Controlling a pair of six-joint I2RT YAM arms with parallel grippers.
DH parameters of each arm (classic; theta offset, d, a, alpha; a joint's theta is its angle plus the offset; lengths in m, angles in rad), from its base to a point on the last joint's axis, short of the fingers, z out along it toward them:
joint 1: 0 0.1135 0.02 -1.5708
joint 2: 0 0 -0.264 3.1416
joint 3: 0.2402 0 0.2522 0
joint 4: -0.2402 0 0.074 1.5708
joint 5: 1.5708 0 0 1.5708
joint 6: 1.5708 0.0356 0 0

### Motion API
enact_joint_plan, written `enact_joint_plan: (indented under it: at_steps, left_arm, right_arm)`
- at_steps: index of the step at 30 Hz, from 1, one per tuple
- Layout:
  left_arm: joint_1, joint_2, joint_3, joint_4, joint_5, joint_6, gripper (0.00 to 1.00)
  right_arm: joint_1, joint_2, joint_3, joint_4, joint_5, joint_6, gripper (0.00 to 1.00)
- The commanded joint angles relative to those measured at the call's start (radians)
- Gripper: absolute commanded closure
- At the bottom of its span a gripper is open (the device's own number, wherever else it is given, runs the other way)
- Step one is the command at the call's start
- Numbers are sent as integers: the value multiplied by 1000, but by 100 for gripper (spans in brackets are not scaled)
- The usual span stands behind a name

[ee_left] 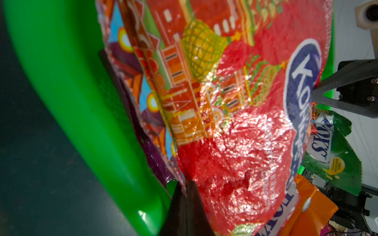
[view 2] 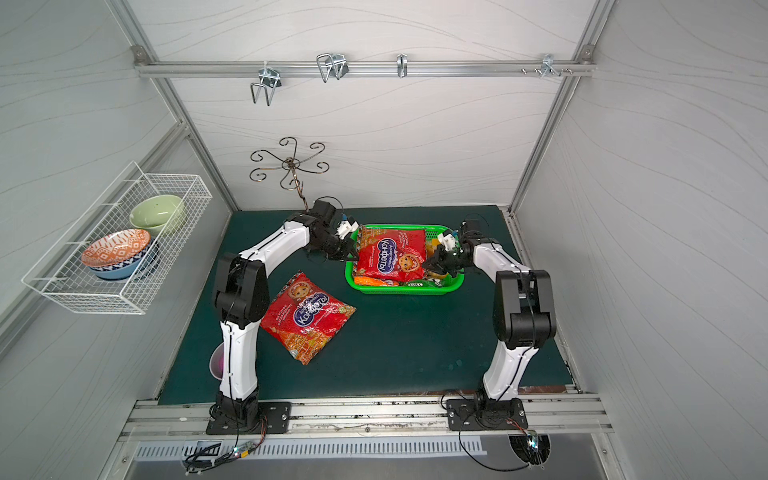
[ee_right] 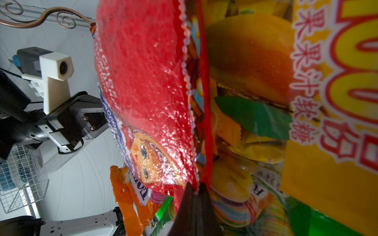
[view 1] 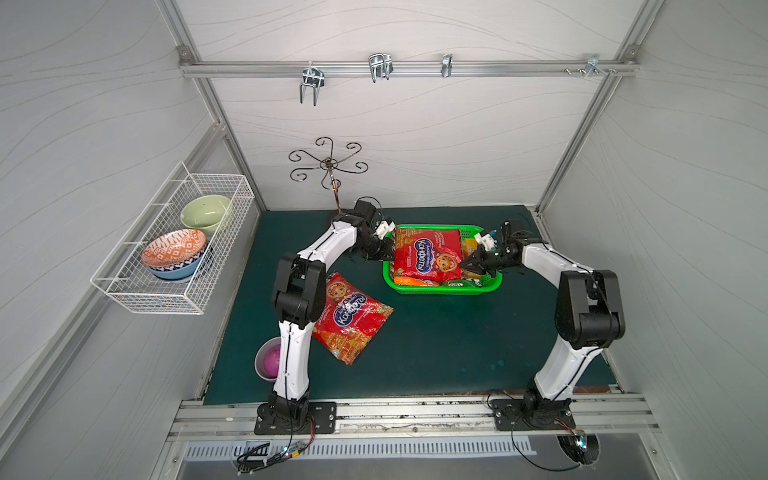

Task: Put the candies in the basket
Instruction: Place the candy in the basket.

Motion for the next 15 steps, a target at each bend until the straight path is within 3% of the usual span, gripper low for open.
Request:
enact_joint_plan:
  at_steps: [1,3,5,14,15]
  left_arm:
    - [30,-30,-7,-14,-82,32,100]
    - [33,-42,-13,-5,-86,39,100]
    - [33,-49,-11,-5,-79,42,100]
    - [34,-90,-44,-19,-76,39,100]
    - [35,-101,-41,-22,-84,44,96]
  right_arm:
    - [-62,-34,-29,-29,15,-10,100]
    - [-80,-42,-38,-28,11,-12,100]
    - [-83,-45,-40,-22,-5,-11,83]
    - [-73,-96,-23,-30,17,0,67]
    - [-73,-113,-20,-33,26,1,66]
